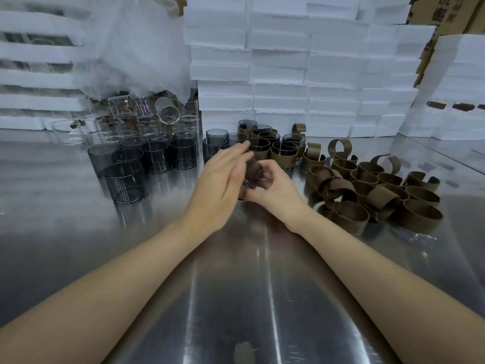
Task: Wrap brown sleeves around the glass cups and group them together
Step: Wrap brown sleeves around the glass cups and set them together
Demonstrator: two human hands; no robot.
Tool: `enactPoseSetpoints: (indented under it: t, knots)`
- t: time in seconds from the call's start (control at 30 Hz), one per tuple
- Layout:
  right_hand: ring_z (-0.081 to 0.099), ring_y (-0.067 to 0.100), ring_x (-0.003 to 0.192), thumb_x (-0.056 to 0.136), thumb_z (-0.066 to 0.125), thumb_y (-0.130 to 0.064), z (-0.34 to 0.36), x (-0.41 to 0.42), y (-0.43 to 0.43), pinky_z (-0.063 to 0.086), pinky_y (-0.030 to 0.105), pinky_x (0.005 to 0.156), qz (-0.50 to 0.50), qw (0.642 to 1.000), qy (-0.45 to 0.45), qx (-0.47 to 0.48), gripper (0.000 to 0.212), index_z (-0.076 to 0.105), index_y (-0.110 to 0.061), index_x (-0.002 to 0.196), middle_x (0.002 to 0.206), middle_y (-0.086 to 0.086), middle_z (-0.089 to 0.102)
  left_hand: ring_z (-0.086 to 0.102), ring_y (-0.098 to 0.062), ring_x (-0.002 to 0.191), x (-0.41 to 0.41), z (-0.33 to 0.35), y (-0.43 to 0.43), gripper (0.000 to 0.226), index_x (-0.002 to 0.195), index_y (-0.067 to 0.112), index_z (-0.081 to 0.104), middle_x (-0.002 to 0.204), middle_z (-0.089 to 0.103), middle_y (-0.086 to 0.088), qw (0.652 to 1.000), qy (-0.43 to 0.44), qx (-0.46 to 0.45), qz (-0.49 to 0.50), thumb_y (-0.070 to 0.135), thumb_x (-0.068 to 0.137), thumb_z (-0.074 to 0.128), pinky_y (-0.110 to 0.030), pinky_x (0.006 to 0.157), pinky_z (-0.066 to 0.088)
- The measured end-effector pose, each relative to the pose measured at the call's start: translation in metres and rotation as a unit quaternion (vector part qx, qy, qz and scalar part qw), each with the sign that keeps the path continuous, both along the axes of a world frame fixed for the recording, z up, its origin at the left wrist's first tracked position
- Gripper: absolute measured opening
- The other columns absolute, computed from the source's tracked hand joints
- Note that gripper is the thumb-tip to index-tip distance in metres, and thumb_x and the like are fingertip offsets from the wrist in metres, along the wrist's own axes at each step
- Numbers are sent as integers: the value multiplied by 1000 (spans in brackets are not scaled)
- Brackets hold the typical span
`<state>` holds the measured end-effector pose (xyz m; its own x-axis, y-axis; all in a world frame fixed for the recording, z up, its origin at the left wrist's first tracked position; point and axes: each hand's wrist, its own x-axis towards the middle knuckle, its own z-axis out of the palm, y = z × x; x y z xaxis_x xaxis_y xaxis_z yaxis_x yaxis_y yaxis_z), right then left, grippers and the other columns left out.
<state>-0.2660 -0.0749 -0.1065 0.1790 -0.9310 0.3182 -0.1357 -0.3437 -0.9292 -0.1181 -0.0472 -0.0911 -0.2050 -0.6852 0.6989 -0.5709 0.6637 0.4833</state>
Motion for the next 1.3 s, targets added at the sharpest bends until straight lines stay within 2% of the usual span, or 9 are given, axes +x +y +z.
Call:
enactPoseSetpoints:
  t: [0.13,0.4,0.5,0.63,0.73,0.87,0.97,1.13,1.3]
  knots:
    - [59,-13,88,73,64,-28,-2,8,1,44,7,73,-67,986,97,-115,41,47,-32,110,93,-20,62,21,-12,148,-8,-5,3,54,144,9,44,156,34,-1,983,-183,-25,22,36,103,22,-32,123,7]
    - [52,-20,94,77,63,-23,-2,13,11,37,-1,78,-76,967,142,-197,41,51,-34,115,95,-30,55,0,-14,151,-11,-5,6,73,156,12,10,165,2,1,982,-169,24,77,56,97,13,-20,116,1]
    - [57,-5,97,70,73,-16,-5,17,13,49,14,81,-43,964,154,-214,48,52,-30,111,100,-21,59,17,-15,149,-8,-4,3,68,156,15,15,164,9,1,992,-71,60,88,51,98,17,-23,114,15]
    - [52,2,108,67,72,-18,-4,19,18,50,25,86,-13,959,161,-231,54,48,-34,113,106,-22,54,51,-8,126,3,-3,-1,62,150,24,35,138,54,5,986,110,120,41,55,98,19,-13,99,38]
    - [43,-12,124,68,68,-6,-3,18,22,49,22,95,6,963,144,-229,54,47,-31,111,113,-35,49,62,-8,110,3,2,-11,56,129,29,59,115,69,6,935,272,228,17,58,101,19,-23,96,48]
    - [51,9,123,68,58,10,2,18,25,50,31,97,13,969,83,-233,62,36,-34,106,131,-9,47,74,-24,88,2,5,-11,83,79,17,81,93,76,-11,765,449,433,-160,67,96,17,-37,66,60]
    - [39,-3,129,70,58,20,5,16,23,38,11,100,18,976,76,-201,65,27,-26,103,144,7,32,71,-23,100,-4,-3,-15,87,100,19,77,111,73,-11,737,434,468,-221,73,89,11,-39,73,60]
    - [51,4,84,62,42,17,10,11,21,49,16,61,36,995,19,-90,61,33,-27,103,100,3,47,67,-21,109,-5,-11,-18,84,128,22,59,123,68,-11,770,370,442,-272,79,71,35,-37,84,58]
    - [57,-12,86,72,37,22,12,7,17,44,4,74,-51,988,72,-123,69,50,-13,130,105,-10,63,56,-26,126,-7,-14,-11,62,129,22,57,129,65,-8,817,300,415,-265,58,80,63,-44,105,47]
